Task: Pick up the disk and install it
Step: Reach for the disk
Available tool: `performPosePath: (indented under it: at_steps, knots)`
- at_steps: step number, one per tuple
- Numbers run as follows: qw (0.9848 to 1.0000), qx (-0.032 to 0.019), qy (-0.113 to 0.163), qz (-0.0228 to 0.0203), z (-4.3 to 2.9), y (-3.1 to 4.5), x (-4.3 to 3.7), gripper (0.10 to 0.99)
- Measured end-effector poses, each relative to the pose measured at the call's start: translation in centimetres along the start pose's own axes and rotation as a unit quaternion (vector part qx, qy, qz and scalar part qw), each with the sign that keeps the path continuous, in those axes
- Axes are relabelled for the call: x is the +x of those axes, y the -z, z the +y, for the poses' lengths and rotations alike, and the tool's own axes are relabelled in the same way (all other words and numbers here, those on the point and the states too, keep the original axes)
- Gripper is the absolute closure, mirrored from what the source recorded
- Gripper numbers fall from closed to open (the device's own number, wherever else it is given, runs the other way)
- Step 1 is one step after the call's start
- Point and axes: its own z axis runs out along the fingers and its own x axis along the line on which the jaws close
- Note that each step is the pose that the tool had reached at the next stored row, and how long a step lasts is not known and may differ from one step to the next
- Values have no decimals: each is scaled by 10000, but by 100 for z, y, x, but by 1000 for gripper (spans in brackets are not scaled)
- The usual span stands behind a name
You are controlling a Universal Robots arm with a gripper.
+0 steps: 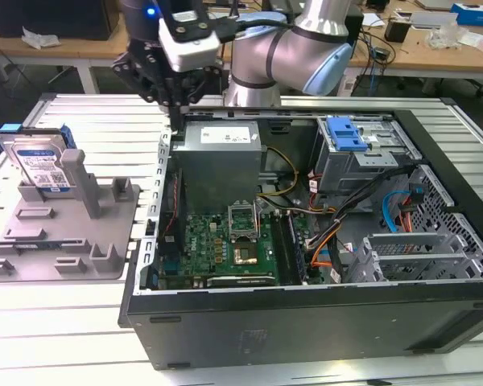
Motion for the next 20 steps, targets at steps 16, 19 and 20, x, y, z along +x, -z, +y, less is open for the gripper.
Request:
performPosePath:
  at_steps: [16,19,20]
  knots:
    - [10000,1,0,1,211,-113,928,980]
    - [10000,0,0,1,273,-143,1102,980]
    - [10000,0,0,1,294,-154,1167,980]
